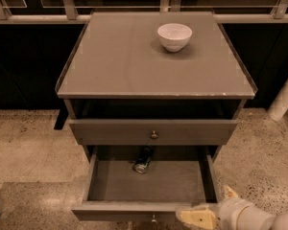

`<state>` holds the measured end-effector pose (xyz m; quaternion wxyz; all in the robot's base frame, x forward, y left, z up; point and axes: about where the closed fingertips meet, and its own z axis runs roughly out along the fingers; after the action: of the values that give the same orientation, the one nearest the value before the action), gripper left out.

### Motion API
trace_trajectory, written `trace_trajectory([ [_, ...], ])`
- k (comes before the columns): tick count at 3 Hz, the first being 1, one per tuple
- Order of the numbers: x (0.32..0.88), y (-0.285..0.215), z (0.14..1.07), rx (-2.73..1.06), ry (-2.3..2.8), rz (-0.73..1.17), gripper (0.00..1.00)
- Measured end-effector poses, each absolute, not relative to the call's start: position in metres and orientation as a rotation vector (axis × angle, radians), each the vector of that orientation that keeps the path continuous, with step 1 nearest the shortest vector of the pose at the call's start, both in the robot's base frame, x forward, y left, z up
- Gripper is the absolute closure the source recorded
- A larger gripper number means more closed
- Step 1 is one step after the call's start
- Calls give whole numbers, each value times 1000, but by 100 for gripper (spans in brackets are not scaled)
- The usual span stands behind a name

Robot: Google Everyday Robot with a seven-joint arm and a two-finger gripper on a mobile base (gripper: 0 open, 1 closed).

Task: Pick green can from middle drawer and place on counter

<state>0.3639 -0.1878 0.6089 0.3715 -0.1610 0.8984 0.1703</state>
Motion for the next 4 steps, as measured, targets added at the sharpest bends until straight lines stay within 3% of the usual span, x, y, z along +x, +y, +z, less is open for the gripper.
trace_trajectory([
  [1, 361, -171, 553, -308, 2312, 506, 0],
  [4, 339, -154, 508, -202, 2283, 524, 0],
])
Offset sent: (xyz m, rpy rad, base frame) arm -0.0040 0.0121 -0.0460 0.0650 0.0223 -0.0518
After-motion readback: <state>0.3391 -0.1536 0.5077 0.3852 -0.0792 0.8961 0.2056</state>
